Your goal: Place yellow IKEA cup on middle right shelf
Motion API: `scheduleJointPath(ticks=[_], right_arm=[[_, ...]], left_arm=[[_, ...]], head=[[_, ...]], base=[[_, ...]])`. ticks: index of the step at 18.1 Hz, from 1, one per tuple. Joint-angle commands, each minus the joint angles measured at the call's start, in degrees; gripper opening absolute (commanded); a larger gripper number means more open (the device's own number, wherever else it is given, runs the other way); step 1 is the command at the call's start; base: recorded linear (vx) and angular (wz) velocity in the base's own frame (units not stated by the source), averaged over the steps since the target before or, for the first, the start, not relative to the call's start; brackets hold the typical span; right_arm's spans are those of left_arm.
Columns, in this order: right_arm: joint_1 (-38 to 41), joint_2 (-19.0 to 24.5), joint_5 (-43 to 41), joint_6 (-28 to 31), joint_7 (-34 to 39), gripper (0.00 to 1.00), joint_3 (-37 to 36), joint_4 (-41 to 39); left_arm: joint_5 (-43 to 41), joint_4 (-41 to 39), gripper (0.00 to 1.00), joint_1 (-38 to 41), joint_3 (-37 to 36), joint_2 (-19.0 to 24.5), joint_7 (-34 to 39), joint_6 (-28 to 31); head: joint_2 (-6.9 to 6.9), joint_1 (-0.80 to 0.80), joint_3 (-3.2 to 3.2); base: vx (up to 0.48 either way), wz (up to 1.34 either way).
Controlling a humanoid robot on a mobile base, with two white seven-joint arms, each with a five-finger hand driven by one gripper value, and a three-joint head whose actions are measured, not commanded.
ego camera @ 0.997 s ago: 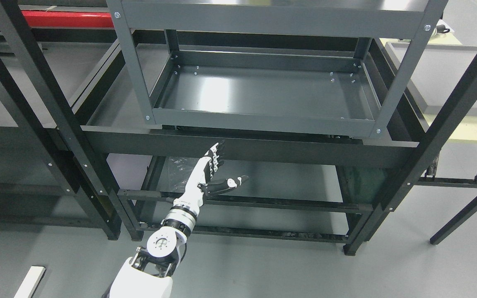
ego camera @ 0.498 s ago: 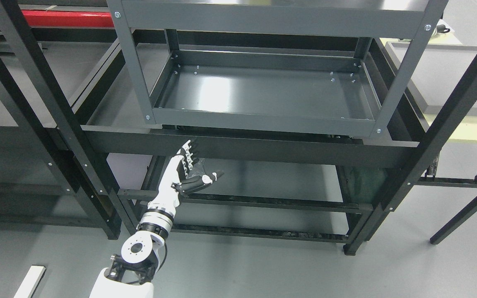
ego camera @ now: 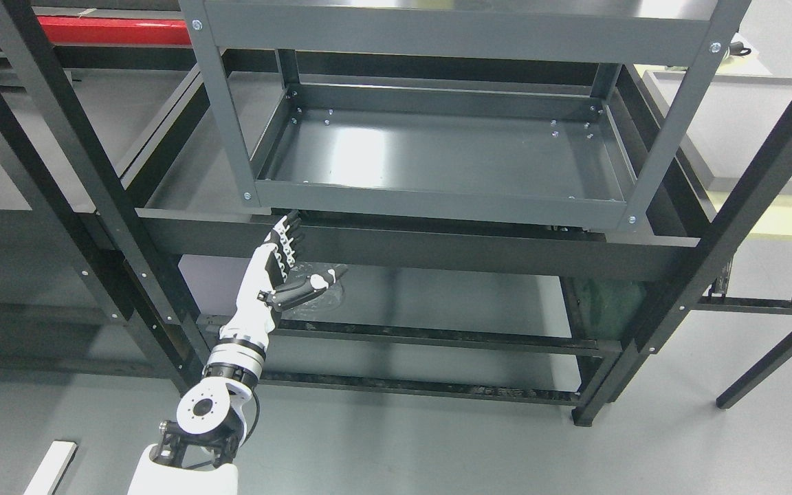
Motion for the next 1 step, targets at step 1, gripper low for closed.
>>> scheduleJointPath(ticks=[1], right_arm=[[0.6, -1.0, -1.4, 0.0, -12.3, 0.99, 1.0, 0.0]], left_arm=[[0.0, -2.5, 0.99, 0.0, 4.3, 1.0, 0.0, -0.1]], head=[[0.00, 0.00, 0.00]], base=[[0.000, 0.00]])
